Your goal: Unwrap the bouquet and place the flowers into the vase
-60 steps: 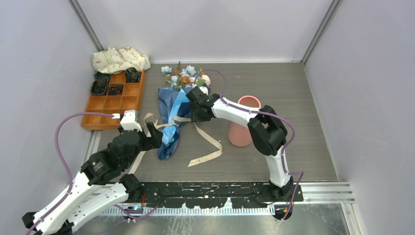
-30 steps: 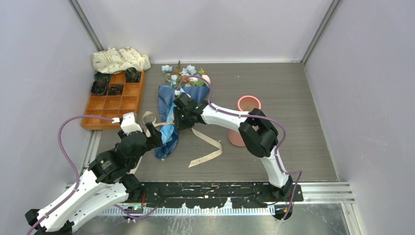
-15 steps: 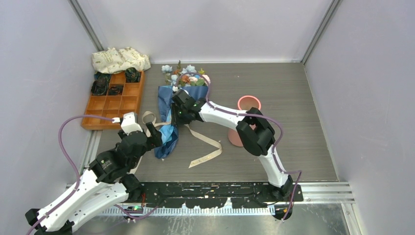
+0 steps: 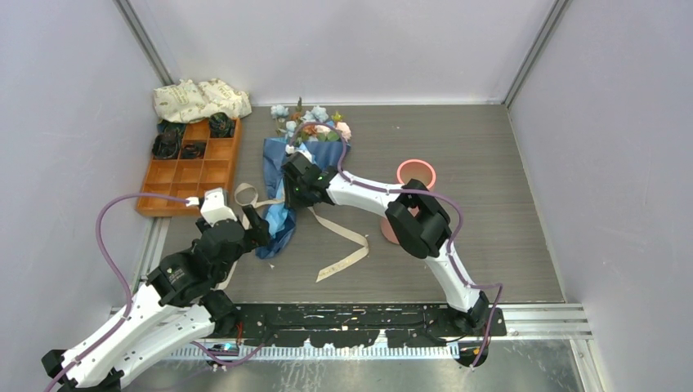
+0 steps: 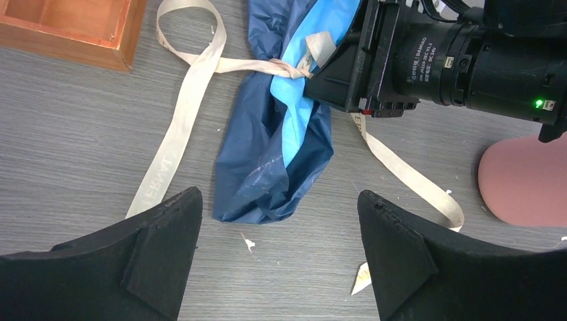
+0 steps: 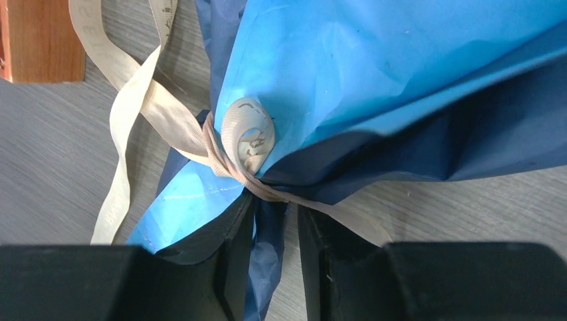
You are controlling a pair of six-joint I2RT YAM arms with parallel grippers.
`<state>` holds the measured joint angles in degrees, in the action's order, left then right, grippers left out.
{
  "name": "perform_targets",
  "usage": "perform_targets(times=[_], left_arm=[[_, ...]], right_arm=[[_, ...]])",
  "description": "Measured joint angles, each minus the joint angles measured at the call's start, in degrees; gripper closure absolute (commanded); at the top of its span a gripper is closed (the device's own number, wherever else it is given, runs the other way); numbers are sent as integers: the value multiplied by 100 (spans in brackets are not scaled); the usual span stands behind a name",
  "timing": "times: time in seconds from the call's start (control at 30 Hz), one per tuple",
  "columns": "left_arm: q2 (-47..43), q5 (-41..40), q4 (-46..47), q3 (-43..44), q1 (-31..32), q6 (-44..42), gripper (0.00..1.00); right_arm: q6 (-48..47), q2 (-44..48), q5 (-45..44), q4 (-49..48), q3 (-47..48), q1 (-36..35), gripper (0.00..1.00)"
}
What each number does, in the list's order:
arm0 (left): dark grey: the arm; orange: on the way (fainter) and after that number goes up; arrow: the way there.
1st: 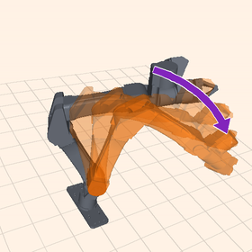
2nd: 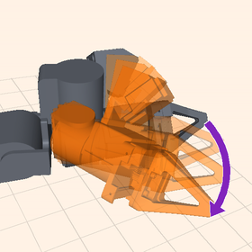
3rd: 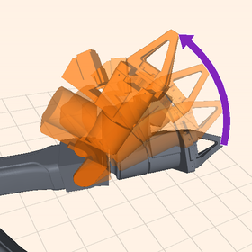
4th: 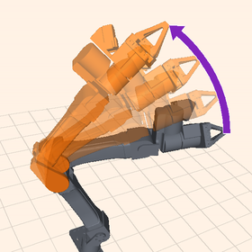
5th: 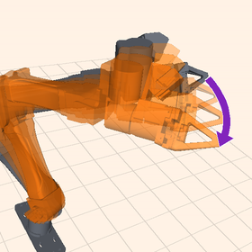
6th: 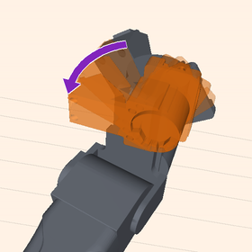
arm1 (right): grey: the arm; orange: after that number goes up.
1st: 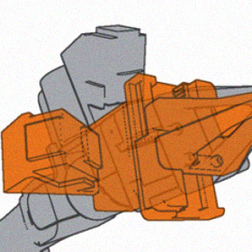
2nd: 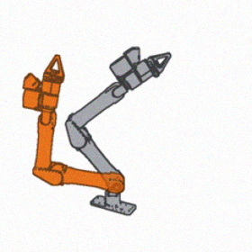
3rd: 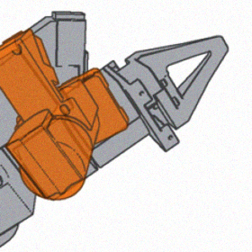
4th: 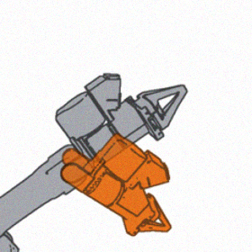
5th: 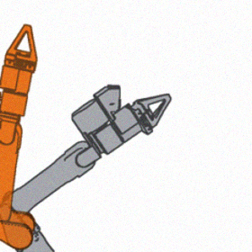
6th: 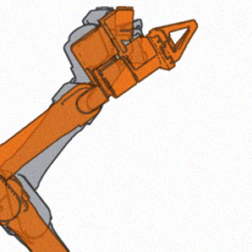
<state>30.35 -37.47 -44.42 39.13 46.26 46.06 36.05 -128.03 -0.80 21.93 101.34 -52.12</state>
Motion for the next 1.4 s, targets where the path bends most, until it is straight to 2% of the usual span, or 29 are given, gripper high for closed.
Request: perform_targets(times=[0.2,0.33,0.6,0.7,0.87,0.97,1.07,1.13,1.27,1.4], left_arm=[[4,7,2,-4,0,7,14],[37,11,4,-7,-4,7,14],[212,129,138,-33,-4,4,14],[363,197,254,-63,-4,4,15],[739,337,621,-249,-42,7,22],[981,481,922,-431,-140,13,31],[1215,820,1412,-739,-459,35,41],[1290,1279,1838,-1049,-870,76,45],[1541,2330,2793,-1690,-1731,249,46],[1956,3154,3569,-1923,-2004,326,45]], right_arm=[[37,-142,-175,-92,262,0,67],[37,-356,-212,-149,476,2,75],[24,-579,-223,-140,708,2,97],[13,-579,-264,-146,699,4,99],[11,-219,-387,-365,90,22,99],[4,149,-459,-352,-339,83,99],[4,483,-516,-348,-682,155,99],[4,627,-529,-356,-835,179,99],[4,815,-557,-378,-1091,221,99],[7,846,-555,-407,-1248,219,99]])
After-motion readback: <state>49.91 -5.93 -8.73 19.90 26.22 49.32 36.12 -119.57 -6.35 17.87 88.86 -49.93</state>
